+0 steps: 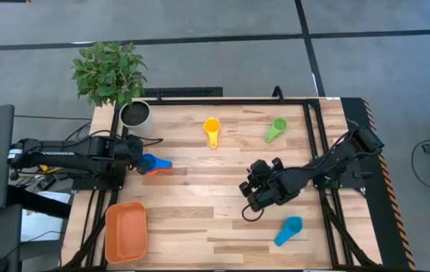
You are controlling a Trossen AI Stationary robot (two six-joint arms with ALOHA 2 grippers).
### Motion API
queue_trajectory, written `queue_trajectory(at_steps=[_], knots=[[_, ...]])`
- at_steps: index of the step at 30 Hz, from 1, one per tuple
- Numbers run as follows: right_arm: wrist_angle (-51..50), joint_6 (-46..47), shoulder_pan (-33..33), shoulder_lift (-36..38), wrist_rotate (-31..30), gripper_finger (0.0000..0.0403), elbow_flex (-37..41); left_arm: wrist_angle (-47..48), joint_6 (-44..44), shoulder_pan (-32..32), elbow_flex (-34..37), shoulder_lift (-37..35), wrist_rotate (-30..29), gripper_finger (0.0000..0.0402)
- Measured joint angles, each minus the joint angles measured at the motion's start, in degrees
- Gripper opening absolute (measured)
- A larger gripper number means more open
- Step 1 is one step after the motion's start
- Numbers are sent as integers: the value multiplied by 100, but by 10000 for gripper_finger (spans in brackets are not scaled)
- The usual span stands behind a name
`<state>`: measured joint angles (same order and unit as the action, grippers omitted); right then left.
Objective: Nest measuring cups in basket
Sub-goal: Stack the blue measuring cup on top of the red measuring cup, then stack the yellow measuring cup on top of the blue measuring cup
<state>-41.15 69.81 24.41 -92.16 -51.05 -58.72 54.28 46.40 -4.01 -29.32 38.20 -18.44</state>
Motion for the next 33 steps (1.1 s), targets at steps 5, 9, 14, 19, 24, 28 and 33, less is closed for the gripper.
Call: queue_trajectory(at_steps=[5,9,14,19,24,28,33], knots=[[0,-1,-20,0,9,119,0,4,-17,0,0,0,171,10],[3,1,-20,0,13,119,0,43,-16,0,0,0,171,31],[3,3,-20,0,15,119,0,39,-69,1,-1,0,169,68],[3,18,-18,0,18,119,0,44,-454,2,-227,0,142,102],[5,21,-18,0,20,119,0,-545,-1121,0,-442,3,-82,117],[71,24,44,0,38,119,0,-1466,-1546,0,-444,196,144,119],[73,19,285,0,55,119,-2,-2373,-2050,2,-444,802,264,119]])
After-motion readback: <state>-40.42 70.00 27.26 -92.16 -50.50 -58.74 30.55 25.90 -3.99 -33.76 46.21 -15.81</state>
